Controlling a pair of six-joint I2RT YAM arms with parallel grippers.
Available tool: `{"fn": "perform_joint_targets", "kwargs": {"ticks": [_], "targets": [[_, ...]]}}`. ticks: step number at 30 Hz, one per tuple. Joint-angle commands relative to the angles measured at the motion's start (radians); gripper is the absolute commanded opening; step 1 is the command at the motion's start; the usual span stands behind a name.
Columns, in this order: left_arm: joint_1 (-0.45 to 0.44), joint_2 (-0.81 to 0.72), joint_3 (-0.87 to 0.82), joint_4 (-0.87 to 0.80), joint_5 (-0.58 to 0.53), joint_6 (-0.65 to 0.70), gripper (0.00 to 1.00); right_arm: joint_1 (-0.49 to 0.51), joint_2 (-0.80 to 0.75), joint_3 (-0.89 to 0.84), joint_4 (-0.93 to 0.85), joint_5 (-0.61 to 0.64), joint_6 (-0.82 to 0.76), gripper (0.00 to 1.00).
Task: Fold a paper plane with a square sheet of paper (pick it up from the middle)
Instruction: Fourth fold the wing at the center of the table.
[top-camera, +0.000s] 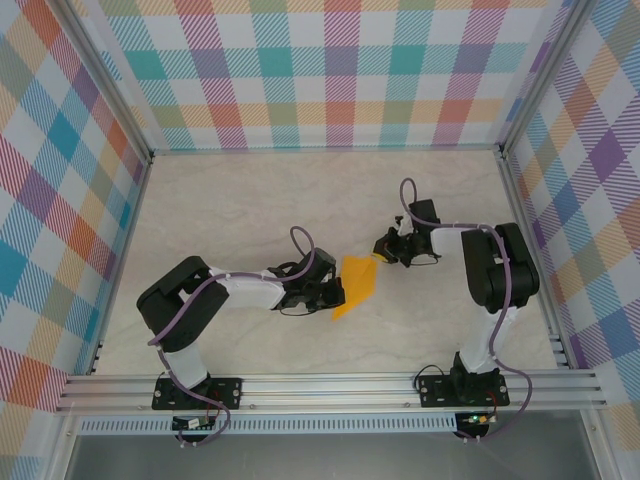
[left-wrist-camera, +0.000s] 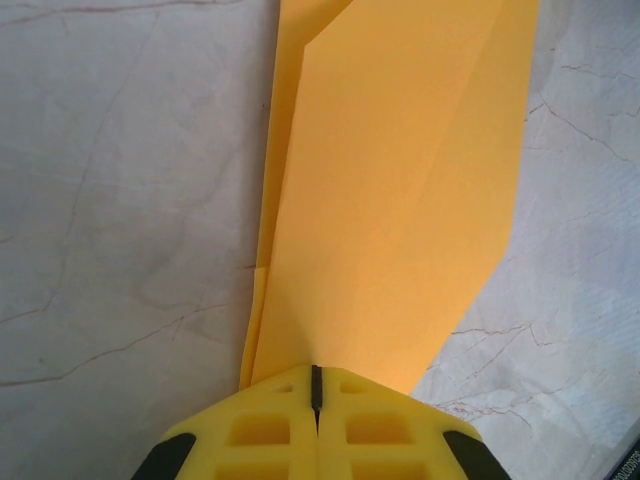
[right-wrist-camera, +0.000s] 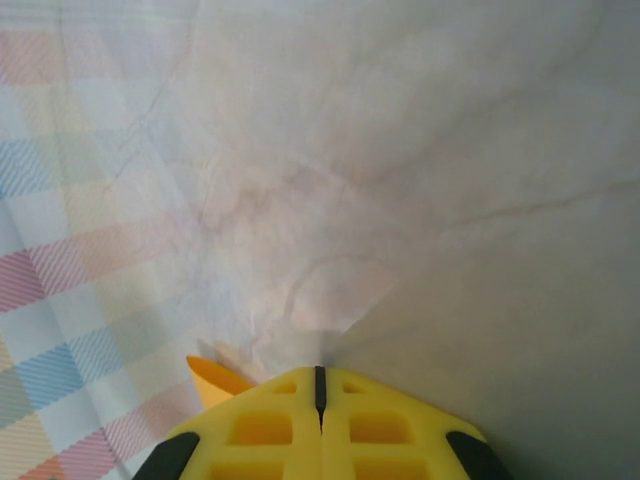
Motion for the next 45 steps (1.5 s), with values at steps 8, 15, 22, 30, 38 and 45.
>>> {"fn": "perform_joint_targets", "kwargs": {"ticks": [8,15,22,30,38,45], "targets": [[0.022,-0.088,0.064,-0.104,0.032,0.024,0.23,-0.019,-0.264,-0.136,-0.028,0.013,0.000,0.20],[0.067,-0.269,0.015,-0.170,-0.107,0.039,0.46,0.021,-0.367,-0.205,-0.088,-0.024,0.037,0.46],[0.117,-0.348,-0.070,-0.190,-0.162,0.004,0.59,0.106,-0.306,-0.181,-0.068,-0.019,0.065,0.49],[0.148,-0.355,-0.114,-0.192,-0.143,0.008,0.73,0.157,-0.219,-0.165,-0.014,-0.022,0.085,0.41],[0.168,-0.333,-0.126,-0.154,-0.099,0.003,0.78,0.178,-0.165,-0.164,0.075,-0.066,0.097,0.34],[0.188,-0.328,-0.141,-0.122,-0.056,-0.011,0.80,0.181,-0.136,-0.204,0.220,-0.077,0.149,0.21]]}}
